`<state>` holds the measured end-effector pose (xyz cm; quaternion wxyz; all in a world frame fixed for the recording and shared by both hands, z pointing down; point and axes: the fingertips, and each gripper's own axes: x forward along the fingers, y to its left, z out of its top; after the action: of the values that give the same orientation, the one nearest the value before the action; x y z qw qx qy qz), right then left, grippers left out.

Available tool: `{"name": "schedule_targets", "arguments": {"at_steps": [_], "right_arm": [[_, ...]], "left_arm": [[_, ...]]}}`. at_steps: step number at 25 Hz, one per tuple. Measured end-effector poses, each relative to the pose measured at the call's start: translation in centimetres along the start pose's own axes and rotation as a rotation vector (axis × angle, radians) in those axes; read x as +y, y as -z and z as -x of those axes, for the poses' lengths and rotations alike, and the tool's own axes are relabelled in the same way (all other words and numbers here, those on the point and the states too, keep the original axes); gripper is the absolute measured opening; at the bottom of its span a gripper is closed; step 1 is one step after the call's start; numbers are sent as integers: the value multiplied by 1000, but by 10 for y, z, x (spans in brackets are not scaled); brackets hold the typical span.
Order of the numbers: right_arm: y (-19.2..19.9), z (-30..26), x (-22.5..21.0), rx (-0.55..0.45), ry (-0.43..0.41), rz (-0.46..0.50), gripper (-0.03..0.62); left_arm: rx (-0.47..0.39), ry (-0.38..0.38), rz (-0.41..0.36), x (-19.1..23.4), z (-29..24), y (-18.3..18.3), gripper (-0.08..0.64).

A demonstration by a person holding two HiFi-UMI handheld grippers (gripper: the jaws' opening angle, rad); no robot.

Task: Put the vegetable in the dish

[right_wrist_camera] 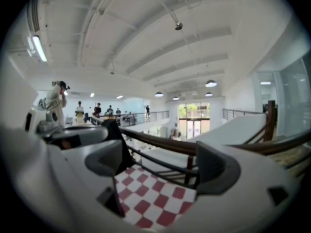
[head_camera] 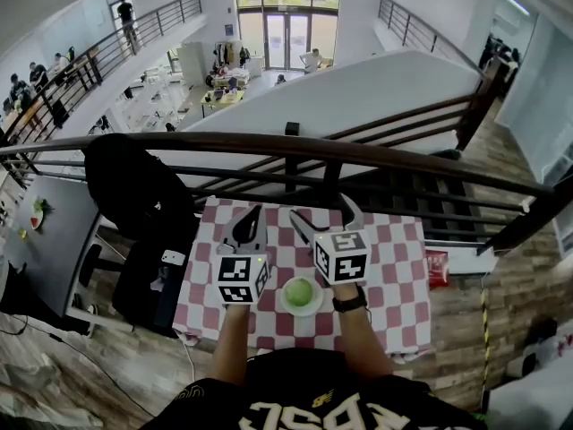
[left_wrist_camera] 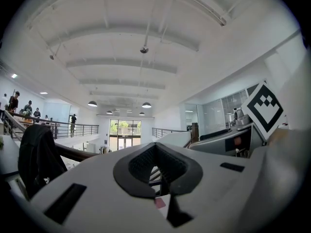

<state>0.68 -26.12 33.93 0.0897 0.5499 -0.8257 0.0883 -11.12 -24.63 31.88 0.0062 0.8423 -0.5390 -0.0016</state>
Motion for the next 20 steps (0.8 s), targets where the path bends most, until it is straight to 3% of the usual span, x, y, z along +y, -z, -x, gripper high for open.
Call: {"name": "schedule_targets", "arguments": {"at_steps": [4, 9, 20], "right_arm": [[-8, 5, -2, -22, 10, 14, 456], [-18, 14, -8, -76, 58, 23, 282], [-30, 21, -8, -156, 70, 24, 92]], "left_arm": [[-10, 10, -6, -4, -5, -3, 18], [-18, 27, -16, -10, -9, -6, 18], [-28, 70, 2, -22, -13, -13, 18]]}}
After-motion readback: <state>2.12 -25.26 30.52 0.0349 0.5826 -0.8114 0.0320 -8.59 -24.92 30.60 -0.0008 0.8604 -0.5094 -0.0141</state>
